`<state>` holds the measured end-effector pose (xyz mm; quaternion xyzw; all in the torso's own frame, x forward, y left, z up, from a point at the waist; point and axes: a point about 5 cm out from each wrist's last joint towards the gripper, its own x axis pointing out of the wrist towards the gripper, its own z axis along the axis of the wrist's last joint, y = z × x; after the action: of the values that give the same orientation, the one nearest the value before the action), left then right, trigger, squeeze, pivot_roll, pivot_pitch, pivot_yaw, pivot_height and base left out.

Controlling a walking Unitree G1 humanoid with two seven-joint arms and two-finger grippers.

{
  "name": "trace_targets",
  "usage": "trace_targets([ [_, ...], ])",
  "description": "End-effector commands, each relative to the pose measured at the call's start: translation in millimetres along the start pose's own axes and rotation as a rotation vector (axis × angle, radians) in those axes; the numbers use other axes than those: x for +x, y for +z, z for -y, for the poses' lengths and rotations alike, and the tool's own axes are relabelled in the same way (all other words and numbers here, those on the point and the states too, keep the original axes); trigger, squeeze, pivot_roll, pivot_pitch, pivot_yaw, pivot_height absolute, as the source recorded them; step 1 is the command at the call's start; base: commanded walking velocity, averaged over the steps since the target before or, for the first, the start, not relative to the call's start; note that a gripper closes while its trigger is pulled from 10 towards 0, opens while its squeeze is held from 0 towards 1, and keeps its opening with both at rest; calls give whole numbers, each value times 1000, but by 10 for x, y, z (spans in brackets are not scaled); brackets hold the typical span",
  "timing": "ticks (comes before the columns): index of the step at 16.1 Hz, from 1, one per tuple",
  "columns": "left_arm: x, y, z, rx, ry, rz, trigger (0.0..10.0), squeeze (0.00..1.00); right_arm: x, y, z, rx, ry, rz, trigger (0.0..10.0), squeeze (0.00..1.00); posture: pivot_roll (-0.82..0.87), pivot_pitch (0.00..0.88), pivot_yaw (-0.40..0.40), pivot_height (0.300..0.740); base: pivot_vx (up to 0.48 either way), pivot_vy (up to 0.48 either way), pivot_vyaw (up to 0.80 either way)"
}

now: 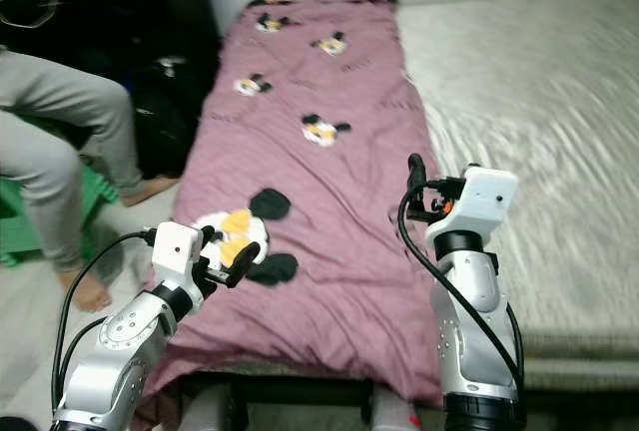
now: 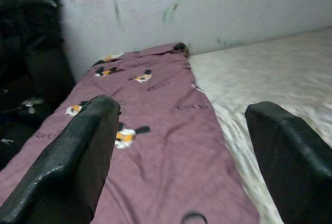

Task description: Clean up the room

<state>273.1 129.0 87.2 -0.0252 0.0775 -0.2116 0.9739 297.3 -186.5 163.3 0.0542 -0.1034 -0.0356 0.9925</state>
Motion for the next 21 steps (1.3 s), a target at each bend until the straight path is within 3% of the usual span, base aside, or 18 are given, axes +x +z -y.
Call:
trace_targets([
  [1, -24, -19, -52, 16, 25, -8, 10000, 0, 11, 13, -28, 3, 5, 10, 10000, 0, -35, 0, 111, 707, 0, 0, 0],
  [4, -20, -47, -69, 28, 54, -17, 10000, 0, -20, -18, 4, -16, 3, -2, 10000, 0, -39, 0, 111, 740, 0, 0, 0],
  [9, 19, -44, -217, 53, 221, -19, 10000, 0, -94, -201, -31, -122, 20, -43, 10000, 0, -33, 0, 112, 740, 0, 0, 0],
  [17, 125, 20, -294, 81, 251, 30, 10000, 0, 9, -276, -17, -108, -7, -43, 10000, 0, -32, 0, 97, 740, 0, 0, 0],
  [21, 188, 29, -340, 51, 272, 46, 10000, 0, 103, -308, -45, -92, 5, -62, 10000, 0, -34, 0, 91, 740, 0, 0, 0],
])
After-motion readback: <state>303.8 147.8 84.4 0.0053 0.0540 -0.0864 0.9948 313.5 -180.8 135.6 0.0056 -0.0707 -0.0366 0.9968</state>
